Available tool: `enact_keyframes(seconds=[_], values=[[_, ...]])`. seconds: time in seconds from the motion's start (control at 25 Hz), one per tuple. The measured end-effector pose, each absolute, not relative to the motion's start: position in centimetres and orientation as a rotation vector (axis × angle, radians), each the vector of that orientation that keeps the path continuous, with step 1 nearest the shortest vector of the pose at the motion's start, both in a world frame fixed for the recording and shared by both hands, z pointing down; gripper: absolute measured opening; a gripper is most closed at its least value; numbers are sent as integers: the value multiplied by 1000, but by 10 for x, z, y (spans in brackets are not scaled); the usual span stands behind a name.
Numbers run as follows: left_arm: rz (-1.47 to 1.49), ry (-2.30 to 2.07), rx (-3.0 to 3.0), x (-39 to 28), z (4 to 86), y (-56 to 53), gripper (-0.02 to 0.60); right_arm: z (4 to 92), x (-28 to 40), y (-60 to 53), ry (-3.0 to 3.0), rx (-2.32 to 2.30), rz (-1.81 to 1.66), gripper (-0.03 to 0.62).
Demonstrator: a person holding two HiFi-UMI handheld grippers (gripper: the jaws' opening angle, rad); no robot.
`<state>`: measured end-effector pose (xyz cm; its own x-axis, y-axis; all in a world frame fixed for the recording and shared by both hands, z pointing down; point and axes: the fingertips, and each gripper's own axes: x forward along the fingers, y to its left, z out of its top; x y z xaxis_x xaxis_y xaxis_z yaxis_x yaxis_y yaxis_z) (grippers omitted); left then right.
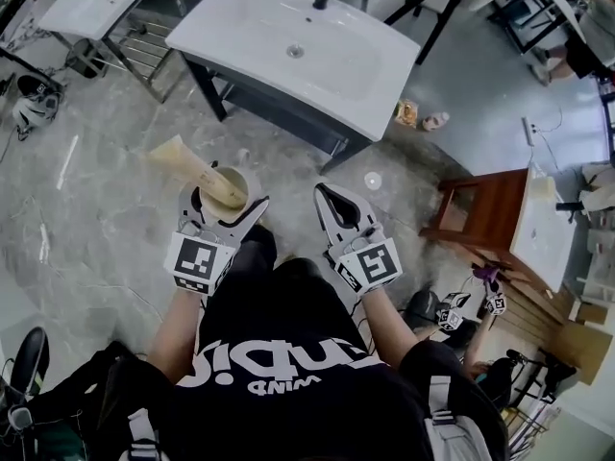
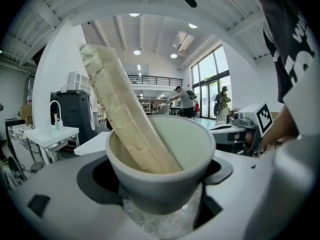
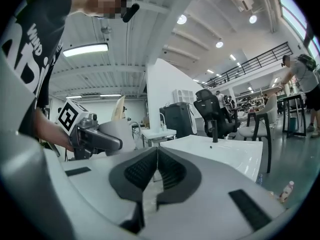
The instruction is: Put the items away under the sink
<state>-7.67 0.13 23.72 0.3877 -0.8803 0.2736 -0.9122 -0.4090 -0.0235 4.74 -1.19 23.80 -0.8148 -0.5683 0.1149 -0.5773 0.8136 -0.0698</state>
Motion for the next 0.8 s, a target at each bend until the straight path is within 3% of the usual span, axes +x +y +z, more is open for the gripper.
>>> enact_keyframes(seconds=[0.8], values=[[349, -1556, 2590, -92, 427, -77, 453, 421, 19, -88, -2943, 928, 120, 18]])
